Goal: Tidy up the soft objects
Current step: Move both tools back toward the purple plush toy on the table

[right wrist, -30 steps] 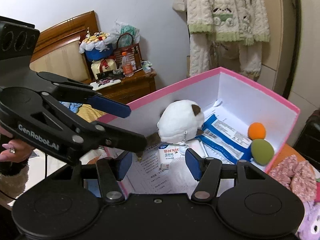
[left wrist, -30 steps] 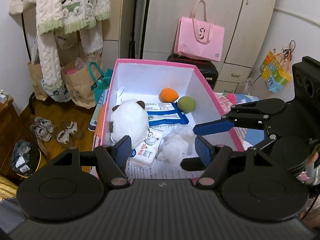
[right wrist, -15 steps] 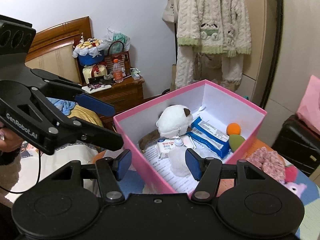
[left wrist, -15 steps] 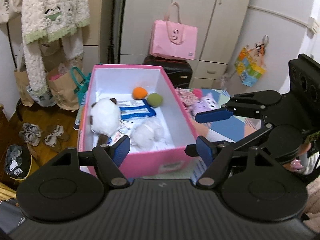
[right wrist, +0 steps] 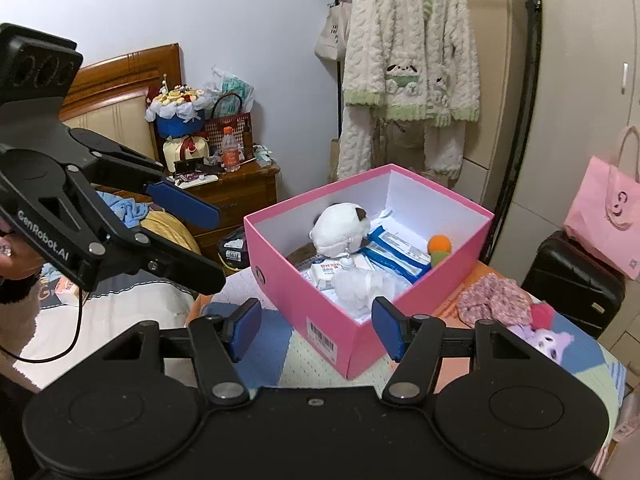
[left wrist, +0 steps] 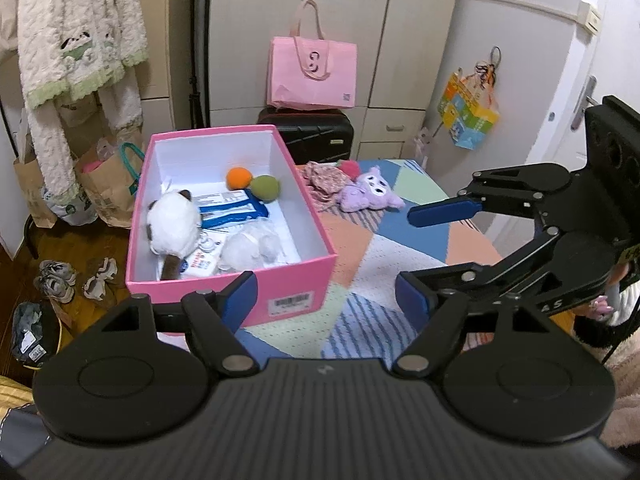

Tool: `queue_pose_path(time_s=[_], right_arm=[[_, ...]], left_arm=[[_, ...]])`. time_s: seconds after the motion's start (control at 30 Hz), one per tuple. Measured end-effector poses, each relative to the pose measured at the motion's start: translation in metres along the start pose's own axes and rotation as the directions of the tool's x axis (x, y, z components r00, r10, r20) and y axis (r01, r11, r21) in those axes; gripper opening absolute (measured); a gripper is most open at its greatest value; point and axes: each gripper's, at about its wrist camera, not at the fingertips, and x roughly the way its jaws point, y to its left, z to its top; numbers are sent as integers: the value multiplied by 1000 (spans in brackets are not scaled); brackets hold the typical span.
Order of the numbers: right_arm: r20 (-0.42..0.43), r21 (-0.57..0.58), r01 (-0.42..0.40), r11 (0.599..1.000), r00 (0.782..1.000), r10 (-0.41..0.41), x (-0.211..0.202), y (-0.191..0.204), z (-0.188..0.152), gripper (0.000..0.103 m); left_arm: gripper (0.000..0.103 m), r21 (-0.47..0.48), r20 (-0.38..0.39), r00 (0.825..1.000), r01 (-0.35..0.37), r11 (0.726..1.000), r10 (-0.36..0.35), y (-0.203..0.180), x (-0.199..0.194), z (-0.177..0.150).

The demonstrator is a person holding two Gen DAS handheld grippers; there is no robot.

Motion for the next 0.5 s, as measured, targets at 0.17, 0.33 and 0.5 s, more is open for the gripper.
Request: queue_pose_path(time_s=[0.17,0.33,0.5], right_arm=[[19,52,-4,999,1000,3,-25,-14,-21,68],[21,141,38,989,999,-41,-51,-38,-46,69],[31,184,109,977,993,-117,-67,-59,-68,73]], left_arm=[[76,4,-41,999,20,1000,-19,-17,4,2],[79,27,-64,997,37,999,-35,-39,10,3],[85,68,-76,995,76,995,-70,-63,28,9]])
